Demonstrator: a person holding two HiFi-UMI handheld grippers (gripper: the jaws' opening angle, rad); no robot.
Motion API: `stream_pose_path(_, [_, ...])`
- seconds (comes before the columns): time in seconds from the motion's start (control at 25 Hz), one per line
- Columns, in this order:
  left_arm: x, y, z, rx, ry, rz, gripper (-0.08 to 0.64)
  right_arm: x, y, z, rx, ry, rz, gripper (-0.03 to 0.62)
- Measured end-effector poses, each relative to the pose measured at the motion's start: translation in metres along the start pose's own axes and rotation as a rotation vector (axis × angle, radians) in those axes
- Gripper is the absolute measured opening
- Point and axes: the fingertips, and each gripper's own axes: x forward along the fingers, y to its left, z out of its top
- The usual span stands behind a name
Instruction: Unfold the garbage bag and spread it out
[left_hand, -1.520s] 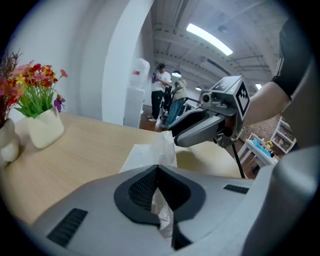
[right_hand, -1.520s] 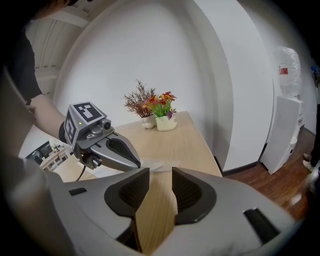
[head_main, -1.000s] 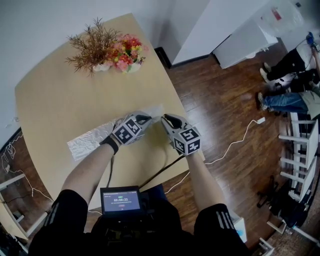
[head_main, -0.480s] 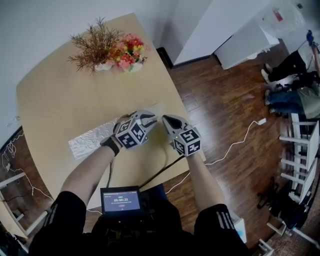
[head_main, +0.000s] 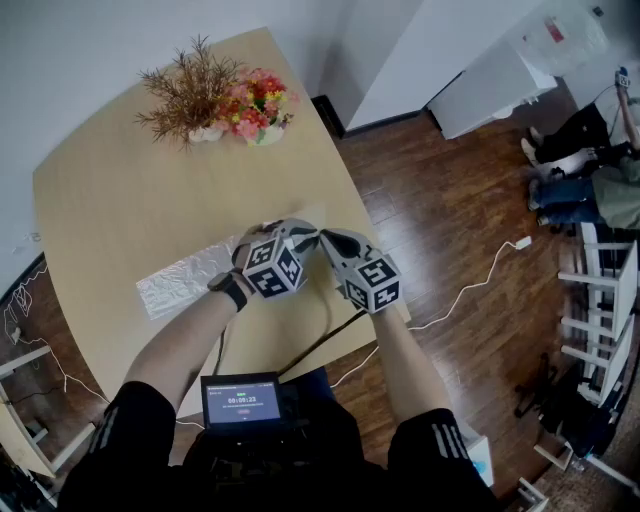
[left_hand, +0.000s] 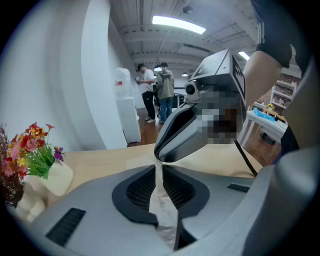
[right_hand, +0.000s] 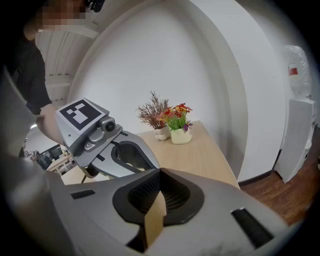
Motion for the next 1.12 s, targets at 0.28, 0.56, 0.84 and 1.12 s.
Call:
stream_pose_path(0.28, [-0.004, -0.002, 0.001, -0.01, -0.024, -0.003, 0.013, 0.001, 0.006, 0.002, 0.0, -0.007, 0.026, 0.018])
stream_pose_path(0.56, [-0.009, -0.003, 0.001, -0.002, -0.034, 0.006, 0.0, -0.001, 0.012, 0.003, -0.006, -0.013, 0.041, 0.018])
stream_pose_path(0.84, [-0.02, -0.001, 0.004, -0.009, -0.072, 0.025, 0.0, -0.007, 0.009, 0.006, -0.005, -0.033, 0.035, 0.026])
stream_pose_path(1.12, [-0.031, 0.003, -0.001, -0.045, -0.096, 0.041, 0.0, -0.014, 0.008, 0.009, -0.01, -0.06, 0.025, 0.05])
